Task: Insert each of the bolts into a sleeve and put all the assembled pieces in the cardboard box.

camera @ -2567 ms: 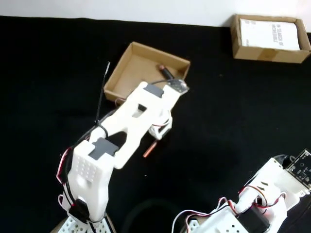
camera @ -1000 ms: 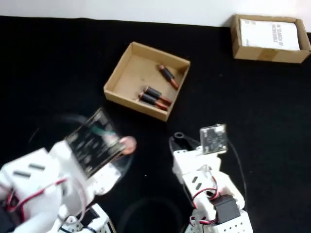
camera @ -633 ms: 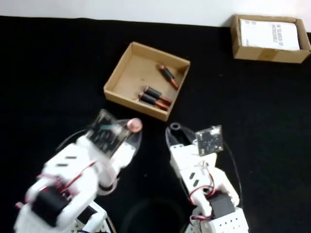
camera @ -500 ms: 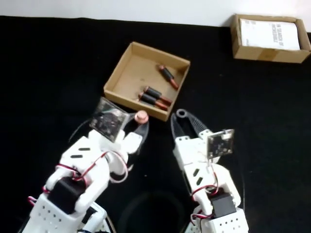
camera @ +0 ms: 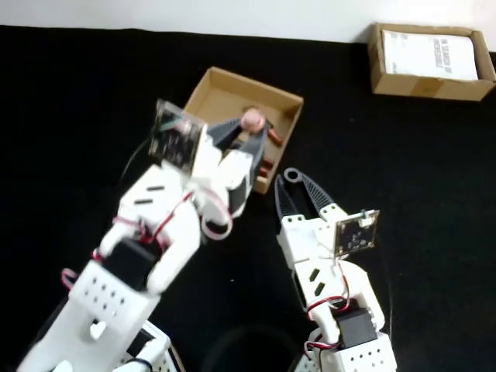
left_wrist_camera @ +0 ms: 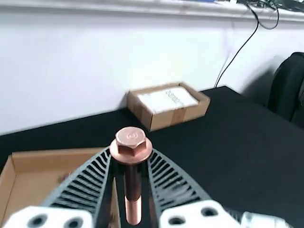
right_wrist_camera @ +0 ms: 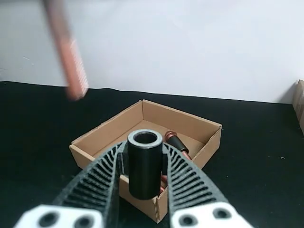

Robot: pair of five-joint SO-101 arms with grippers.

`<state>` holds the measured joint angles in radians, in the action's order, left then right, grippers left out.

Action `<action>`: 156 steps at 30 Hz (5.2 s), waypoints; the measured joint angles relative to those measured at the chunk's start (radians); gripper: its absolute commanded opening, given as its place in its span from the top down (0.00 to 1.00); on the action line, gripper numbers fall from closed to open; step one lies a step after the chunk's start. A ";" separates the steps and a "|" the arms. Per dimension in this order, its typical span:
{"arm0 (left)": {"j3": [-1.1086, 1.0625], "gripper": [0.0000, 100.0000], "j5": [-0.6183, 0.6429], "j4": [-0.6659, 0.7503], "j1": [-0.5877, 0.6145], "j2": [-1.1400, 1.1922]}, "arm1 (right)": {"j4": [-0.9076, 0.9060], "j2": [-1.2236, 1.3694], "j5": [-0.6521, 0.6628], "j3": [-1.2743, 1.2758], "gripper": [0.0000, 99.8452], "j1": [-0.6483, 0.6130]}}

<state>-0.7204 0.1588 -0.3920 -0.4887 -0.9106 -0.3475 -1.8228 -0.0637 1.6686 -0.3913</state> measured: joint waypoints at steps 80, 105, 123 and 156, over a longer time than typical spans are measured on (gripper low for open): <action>0.227 0.99 0.008 -0.143 -0.155 0.265 | 0.000 0.002 0.000 0.000 0.99 0.006; 0.209 0.99 0.009 -0.083 -0.144 0.307 | 0.000 0.002 0.000 0.000 0.99 0.005; -0.068 0.93 0.009 -0.129 -0.143 0.196 | -0.002 0.002 0.002 0.000 0.99 0.000; -0.110 0.99 -0.222 -0.914 0.330 -0.727 | -0.112 0.733 0.003 -0.764 0.99 0.081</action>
<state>-0.8309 -0.0637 -1.3065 -0.1588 -1.6379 -0.4595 -1.0894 -0.0606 0.9045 -0.3099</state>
